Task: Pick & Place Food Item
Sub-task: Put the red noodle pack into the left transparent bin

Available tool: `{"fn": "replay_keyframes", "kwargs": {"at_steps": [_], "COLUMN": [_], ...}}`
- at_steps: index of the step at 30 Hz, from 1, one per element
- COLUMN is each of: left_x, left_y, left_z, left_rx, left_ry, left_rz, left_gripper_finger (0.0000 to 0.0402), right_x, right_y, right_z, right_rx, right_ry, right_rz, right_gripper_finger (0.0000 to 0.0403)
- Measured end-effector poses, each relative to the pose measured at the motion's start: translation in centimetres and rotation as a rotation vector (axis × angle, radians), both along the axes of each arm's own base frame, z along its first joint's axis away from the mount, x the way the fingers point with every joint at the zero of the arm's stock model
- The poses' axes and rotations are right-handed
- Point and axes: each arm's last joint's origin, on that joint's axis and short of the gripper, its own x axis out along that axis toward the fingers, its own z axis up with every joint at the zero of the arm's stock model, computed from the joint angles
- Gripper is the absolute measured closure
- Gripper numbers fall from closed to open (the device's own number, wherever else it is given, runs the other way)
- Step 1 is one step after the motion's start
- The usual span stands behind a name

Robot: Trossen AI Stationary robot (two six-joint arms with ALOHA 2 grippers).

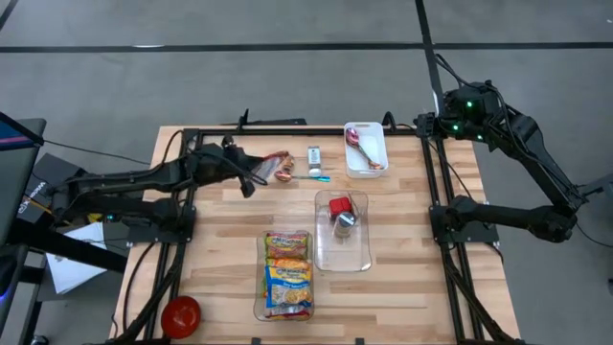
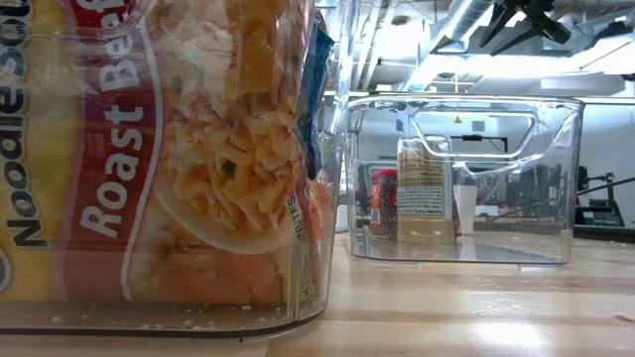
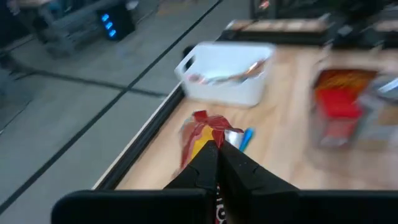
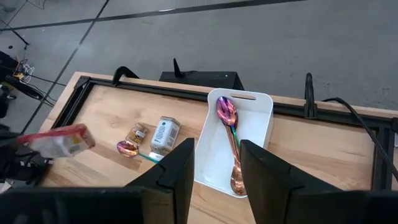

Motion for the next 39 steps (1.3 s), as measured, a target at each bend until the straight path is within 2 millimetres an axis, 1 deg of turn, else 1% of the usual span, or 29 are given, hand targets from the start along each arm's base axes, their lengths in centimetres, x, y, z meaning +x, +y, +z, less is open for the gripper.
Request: {"fn": "replay_keyframes", "kwargs": {"at_steps": [3,9,12,18,22,25,31,39], "left_x": [0.5,1.0,1.2,1.3,1.6,2.2,3.7,4.5], "left_y": [-1.4,-4.6,-6.2,-9.0,-10.6,-11.8,-14.1,-15.9], "left_z": [1.5,3.1,3.4,3.5,3.0,2.1,0.4,-1.0], "left_rx": [-0.018,-0.095,-0.129,-0.164,-0.197,-0.211,-0.225,-0.268], "left_ry": [-0.01,-0.053,-0.07,-0.076,-0.06,-0.01,0.032,0.064], "left_rz": [-0.097,-0.268,-0.333,-0.4,-0.441,-0.478,-0.53,-0.561], "left_gripper_finger": [0.0401,0.0401,0.0401,0.0401,0.0401,0.0401,0.0401,0.0401], "right_x": [0.0,0.0,0.0,0.0,0.0,0.0,0.0,0.0], "right_y": [0.0,0.0,0.0,0.0,0.0,0.0,0.0,0.0], "right_z": [0.0,0.0,0.0,0.0,0.0,0.0,0.0,0.0], "right_rx": [-0.003,-0.004,-0.004,-0.004,-0.004,-0.004,-0.005,-0.001], "right_ry": [0.004,0.005,0.005,0.005,0.006,0.006,0.006,0.008], "right_rz": [0.005,0.009,0.009,0.009,0.009,0.008,0.006,0.005], "right_gripper_finger": [0.028,0.028,0.028,0.028,0.028,0.028,0.028,0.028]}}
